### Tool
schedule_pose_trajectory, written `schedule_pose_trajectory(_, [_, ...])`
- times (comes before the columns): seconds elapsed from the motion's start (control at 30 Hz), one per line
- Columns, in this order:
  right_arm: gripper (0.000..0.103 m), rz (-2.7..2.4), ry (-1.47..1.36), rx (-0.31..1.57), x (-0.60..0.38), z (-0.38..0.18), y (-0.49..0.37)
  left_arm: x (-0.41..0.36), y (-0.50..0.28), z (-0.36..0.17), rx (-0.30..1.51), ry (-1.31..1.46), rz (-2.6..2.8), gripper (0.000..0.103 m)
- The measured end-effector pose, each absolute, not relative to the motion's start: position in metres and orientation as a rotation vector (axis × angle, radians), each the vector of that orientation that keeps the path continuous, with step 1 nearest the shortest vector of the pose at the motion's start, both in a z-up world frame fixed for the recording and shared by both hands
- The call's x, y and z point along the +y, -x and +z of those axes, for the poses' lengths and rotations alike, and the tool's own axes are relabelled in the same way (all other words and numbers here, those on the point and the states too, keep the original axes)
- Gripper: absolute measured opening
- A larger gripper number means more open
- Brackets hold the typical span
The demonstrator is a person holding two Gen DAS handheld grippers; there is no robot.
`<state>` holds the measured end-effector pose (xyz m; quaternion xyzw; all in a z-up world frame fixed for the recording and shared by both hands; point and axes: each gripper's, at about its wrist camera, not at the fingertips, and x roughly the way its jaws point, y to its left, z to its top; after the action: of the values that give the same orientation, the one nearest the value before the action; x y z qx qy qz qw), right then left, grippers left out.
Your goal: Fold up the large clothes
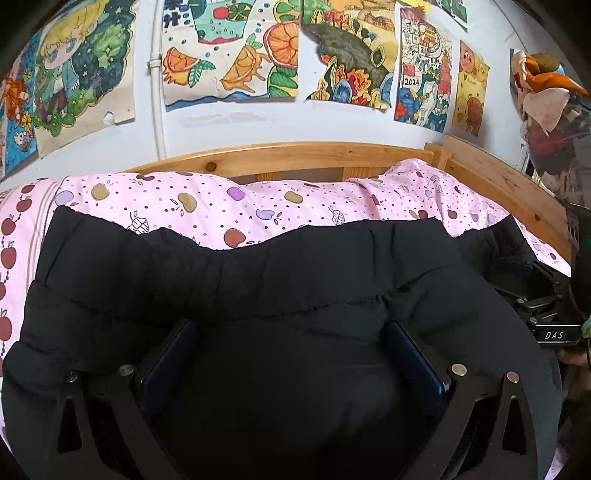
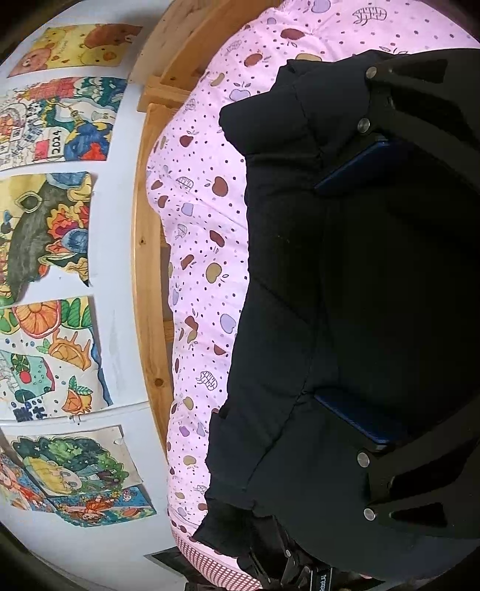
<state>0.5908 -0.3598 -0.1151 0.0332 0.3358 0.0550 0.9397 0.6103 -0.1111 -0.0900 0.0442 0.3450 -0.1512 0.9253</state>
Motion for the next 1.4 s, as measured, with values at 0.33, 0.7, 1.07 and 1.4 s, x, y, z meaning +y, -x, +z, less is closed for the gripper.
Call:
schedule_pose_trajectory(0.33, [0.102, 0.047, -0.035, 0.505, -0.363, -0.104, -0.549, -0.097, -0.592, -0.081, 0.649, -0.018, -0.386, 0.103])
schedule_pose_trajectory(0.7, [0.102, 0.028, 0.005, 0.469, -0.385, -0.066, -0.496, -0.043, -0.555, -0.046, 0.554, 0.161, -0.434, 0.103])
schedule_pose_trajectory(1.07, [0.102, -0.036, -0.103, 0.578, -0.432, -0.074, -0.498, 0.005, -0.553, -0.046, 0.591, 0.141, -0.207, 0.103])
schedule_pose_trajectory(1.4, [0.102, -0.006, -0.313, 0.676, -0.459, -0.12, -0.518, 0.04, -0.59, -0.09, 0.806, 0.322, -0.262, 0.103])
